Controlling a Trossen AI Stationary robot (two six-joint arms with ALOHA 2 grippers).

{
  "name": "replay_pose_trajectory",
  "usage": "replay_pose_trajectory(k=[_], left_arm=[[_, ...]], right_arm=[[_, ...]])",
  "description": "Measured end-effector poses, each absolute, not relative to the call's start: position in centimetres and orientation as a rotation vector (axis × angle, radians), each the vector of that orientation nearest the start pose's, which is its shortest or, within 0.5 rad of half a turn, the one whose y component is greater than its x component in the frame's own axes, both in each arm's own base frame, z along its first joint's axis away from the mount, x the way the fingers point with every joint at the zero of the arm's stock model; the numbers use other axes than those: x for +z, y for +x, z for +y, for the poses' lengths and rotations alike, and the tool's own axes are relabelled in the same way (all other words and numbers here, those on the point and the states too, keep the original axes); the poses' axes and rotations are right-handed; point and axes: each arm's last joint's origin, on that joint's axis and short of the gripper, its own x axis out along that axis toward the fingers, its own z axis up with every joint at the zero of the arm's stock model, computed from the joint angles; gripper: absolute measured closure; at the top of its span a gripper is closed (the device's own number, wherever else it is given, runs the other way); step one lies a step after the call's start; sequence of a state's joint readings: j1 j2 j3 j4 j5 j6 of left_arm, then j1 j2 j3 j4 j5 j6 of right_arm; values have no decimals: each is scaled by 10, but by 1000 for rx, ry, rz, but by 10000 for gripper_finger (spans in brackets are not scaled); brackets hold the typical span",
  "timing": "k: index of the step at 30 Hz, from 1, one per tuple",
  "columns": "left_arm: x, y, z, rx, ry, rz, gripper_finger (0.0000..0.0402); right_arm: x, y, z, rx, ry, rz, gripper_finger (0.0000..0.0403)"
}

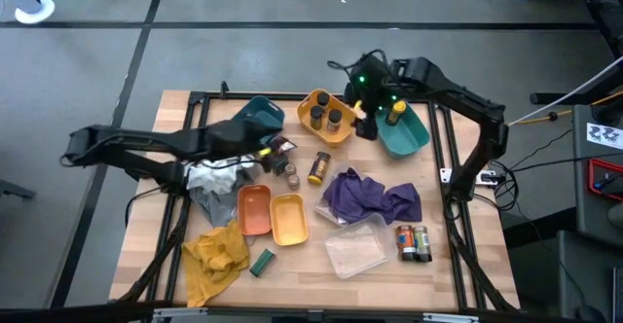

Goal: Sort spices by type
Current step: Put the orange spice pack into the dark blue bin

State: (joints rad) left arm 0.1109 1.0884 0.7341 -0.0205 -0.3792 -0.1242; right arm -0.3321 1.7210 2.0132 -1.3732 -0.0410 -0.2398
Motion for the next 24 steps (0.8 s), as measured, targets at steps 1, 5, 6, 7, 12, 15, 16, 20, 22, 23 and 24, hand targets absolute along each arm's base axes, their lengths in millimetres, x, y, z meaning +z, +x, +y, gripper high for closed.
replay_pose_trajectory(k=[1,5,6,7,12,15,16,20,22,23,24], left_arm=[[274,242,39,514,-72,388,237],[271,269,44,503,-98,527,237],[270,275,45,487,-108,554,237],[269,280,45,474,-117,572,237],[263,295,45,445,-124,651,237],[258,296,46,448,-121,687,237],[256,296,46,448,-120,700,237],[253,294,47,455,-120,736,237],[250,293,50,470,-137,754,237],[248,294,51,476,-141,758,237],[247,295,52,480,-143,764,237]], right_arm=[[407,306,-99,-117,-19,1096,102],[403,308,-80,-71,-29,1149,102],[402,307,-76,-68,-34,1154,102],[400,305,-72,-67,-37,1164,102],[390,286,-56,-67,-47,1155,102],[375,274,-48,-65,-46,1117,102],[370,269,-47,-73,-37,1101,102],[347,248,-41,-105,9,1022,102],[334,241,-39,-118,33,971,102],[328,239,-37,-113,44,943,102],[322,236,-36,-111,51,916,102]])
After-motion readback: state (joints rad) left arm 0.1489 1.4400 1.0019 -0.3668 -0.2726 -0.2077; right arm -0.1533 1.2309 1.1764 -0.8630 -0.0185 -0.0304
